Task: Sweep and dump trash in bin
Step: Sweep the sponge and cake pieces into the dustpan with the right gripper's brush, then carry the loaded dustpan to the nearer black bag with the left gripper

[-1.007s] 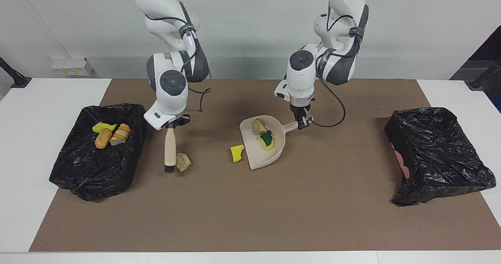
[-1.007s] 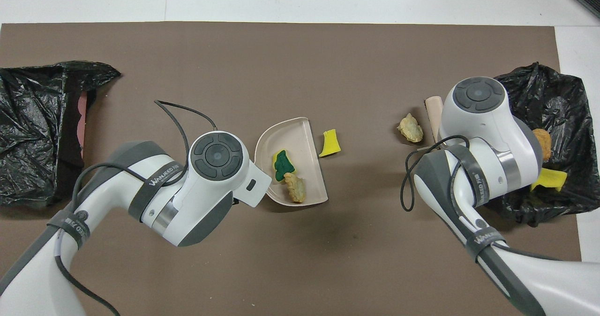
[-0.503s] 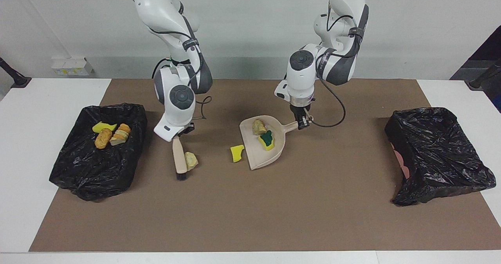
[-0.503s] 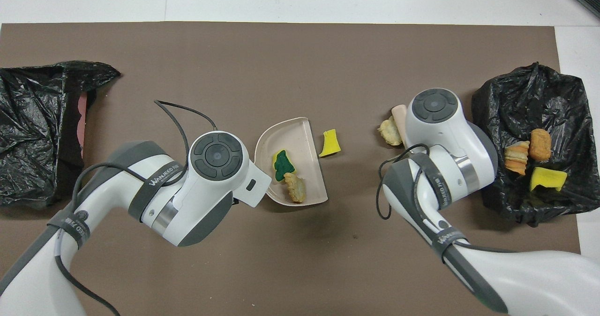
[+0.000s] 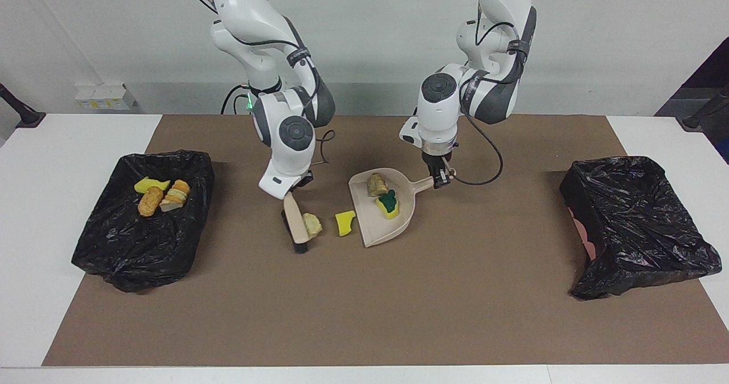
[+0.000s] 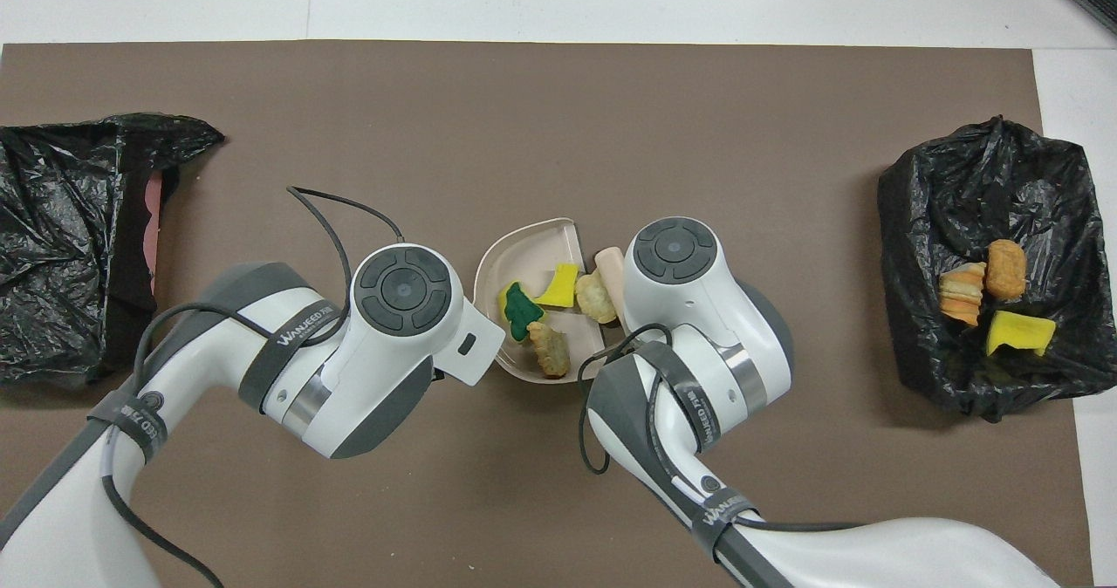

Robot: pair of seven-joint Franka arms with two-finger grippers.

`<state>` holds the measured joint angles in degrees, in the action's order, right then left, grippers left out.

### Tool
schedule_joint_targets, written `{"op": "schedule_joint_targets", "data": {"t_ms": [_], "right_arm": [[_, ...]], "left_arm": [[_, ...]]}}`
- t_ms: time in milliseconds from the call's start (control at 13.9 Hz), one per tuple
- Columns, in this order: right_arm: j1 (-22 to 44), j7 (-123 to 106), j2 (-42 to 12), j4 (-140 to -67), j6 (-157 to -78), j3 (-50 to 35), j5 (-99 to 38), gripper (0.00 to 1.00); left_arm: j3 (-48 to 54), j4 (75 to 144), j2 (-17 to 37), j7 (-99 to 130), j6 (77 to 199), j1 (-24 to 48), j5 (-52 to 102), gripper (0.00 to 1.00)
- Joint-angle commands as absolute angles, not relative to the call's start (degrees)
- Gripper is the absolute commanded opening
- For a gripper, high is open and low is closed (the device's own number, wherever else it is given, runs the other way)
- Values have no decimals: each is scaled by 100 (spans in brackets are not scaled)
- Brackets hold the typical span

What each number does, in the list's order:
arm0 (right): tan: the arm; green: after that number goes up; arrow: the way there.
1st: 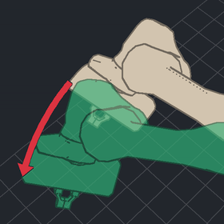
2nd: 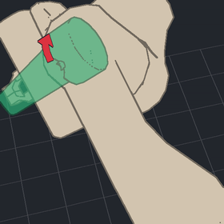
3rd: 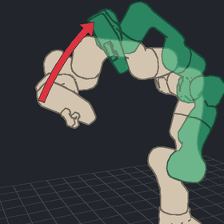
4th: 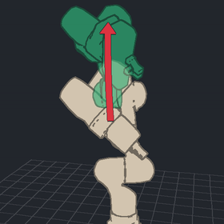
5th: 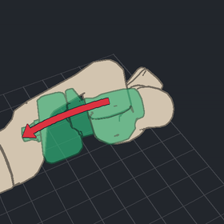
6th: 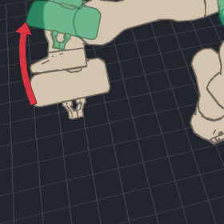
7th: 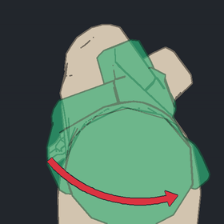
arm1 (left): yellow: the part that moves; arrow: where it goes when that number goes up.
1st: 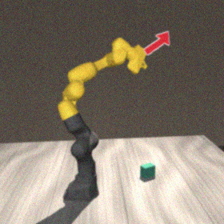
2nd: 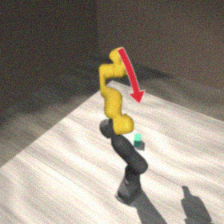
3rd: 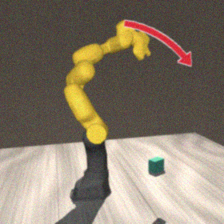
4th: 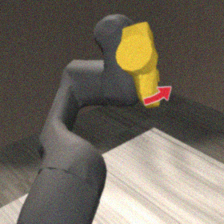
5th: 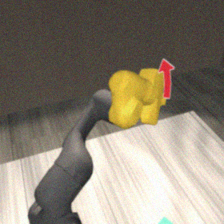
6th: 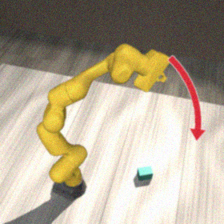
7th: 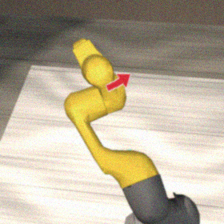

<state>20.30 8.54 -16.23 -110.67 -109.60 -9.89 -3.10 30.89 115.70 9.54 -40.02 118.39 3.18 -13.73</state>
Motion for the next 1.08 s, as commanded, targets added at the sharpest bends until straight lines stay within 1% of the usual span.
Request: {"op": "schedule_joint_targets", "data": {"t_ms": [0,216,288,503,791,1007], "right_arm": [[2223,817,-1582,-11109,-11380,-993,-1394,0],[2233,914,-1626,-11039,-11435,-993,-1547,0],[2145,914,-1617,-11039,-11400,-976,-1529,0],[1785,870,-1556,-10838,-10971,-932,-1398,0],[1495,914,-1100,-10749,-10294,-932,-731,0],[1564,1377,-722,-10854,-10029,-940,-677,0]], "left_arm": [[3076,11786,765,-4358,11962,237,-1459,0],[3050,11751,809,-4841,12049,132,-1450,0],[2928,11742,817,-4965,12119,132,-1450,0],[2778,11768,853,-5685,12427,97,-1380,0],[2646,11760,914,-6256,12480,0,-792,0],[2462,11716,914,-6651,12454,-9,-582,0]]}}
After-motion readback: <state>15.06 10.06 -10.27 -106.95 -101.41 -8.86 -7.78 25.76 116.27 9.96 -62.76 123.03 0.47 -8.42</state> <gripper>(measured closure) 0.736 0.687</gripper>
